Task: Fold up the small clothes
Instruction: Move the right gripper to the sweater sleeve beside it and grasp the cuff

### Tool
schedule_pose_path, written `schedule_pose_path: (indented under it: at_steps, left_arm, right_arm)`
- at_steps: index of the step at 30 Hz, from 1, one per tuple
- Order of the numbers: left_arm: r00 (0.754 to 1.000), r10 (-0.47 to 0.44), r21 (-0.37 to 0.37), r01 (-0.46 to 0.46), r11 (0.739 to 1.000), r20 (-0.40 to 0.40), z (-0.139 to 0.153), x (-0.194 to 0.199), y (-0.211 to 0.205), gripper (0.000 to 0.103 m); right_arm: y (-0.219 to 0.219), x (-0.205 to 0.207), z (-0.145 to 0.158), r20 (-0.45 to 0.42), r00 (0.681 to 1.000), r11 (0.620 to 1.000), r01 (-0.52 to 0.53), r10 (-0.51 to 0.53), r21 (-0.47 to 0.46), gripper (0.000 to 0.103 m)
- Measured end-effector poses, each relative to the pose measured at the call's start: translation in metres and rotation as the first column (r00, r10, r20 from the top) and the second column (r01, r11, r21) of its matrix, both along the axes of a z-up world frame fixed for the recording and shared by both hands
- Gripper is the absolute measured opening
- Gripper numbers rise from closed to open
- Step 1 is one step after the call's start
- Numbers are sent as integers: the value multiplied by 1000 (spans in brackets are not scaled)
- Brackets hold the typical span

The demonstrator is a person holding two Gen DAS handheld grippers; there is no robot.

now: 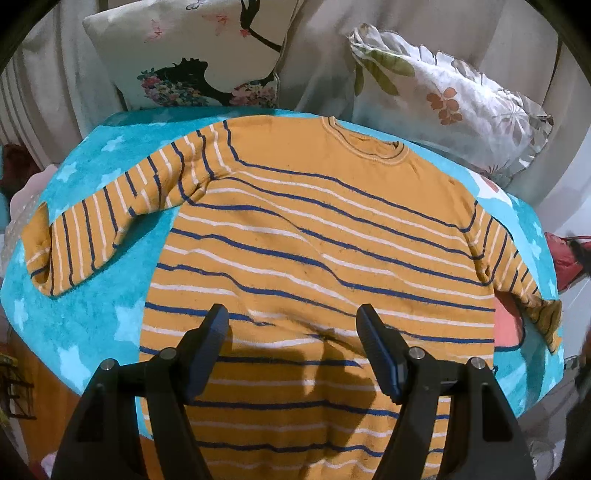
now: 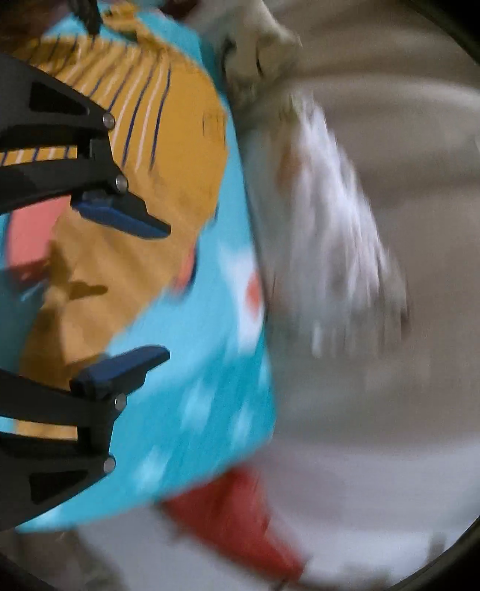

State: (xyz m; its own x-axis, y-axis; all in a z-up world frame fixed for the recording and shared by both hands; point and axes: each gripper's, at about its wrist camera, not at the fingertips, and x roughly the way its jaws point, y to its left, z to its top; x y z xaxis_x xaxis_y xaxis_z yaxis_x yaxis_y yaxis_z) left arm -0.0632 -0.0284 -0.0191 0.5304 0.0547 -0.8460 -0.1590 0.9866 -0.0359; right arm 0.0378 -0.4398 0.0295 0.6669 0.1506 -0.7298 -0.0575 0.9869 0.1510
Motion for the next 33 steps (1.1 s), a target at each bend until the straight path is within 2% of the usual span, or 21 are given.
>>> schedule_pose_path:
  at_steps: [2,4,9,12,13,14,15,16,19,22,24,28,30,31,32,33]
  left_arm:
    - [1000,3,5,-3,1000,-9,-2,1,5,71]
    - [1000,12,4,-12,1000,-23,-5,1,12,71]
    - [998,24,4,-23,1000,-61,-14,1,32,71]
    - [997,29,-4,-30,1000,-66,-19,1,44,71]
    - [997,34,-7,-35,999,-66,-20,2,48,71]
    - [997,40,-10,-41,999,-66,-21,3,51,71]
    - [997,46,-14,-47,999,-65,-22,5,54,71]
    - [996,57,-22,-58,998,-65,-23,8,59,71]
    - [995,77,-41,-80,996,-67,-24,17,70,71]
    - [994,77,-45,-80,996,-72,-24,27,75,71]
    - [995,68,-41,-72,997,-78,-24,33,76,71]
    - [995,47,-44,-51,998,-89,-26,41,74,71]
    - [994,36,-51,-41,998,-99,-26,46,72,71]
    - [995,32,-54,-37,998,-99,-26,47,71,71]
    - [994,28,-57,-33,998,-102,-26,49,69,71]
    - [995,24,-62,-30,998,-100,-25,50,67,71]
  right_arm:
    - [30,42,-18,-39,994,994,-100,101,33,74]
    - [54,81,-42,-110,982,987,-149,155,61,74]
    - [92,156,-96,-239,957,986,-153,166,72,74]
    - [111,172,-116,-305,932,980,-182,197,77,73]
    - [119,173,-121,-321,920,974,-217,226,66,62]
    - [127,169,-121,-326,912,967,-251,249,38,44]
    - [136,166,-119,-322,907,958,-287,272,2,31]
    - [143,166,-118,-344,887,945,-326,307,2,5]
    - [151,176,-108,-348,888,936,-344,300,-71,3]
    - [152,199,-103,-339,914,943,-290,222,-165,3]
    - [152,216,-104,-334,927,952,-240,168,-188,3]
    - [163,219,-118,-348,928,947,-224,134,-232,4]
    - [161,214,-114,-315,941,960,-194,123,-204,6]
    - [154,208,-108,-297,948,971,-168,112,-171,11]
    - [146,201,-100,-277,956,979,-141,97,-144,22]
    - [133,189,-87,-243,967,987,-106,73,-122,30]
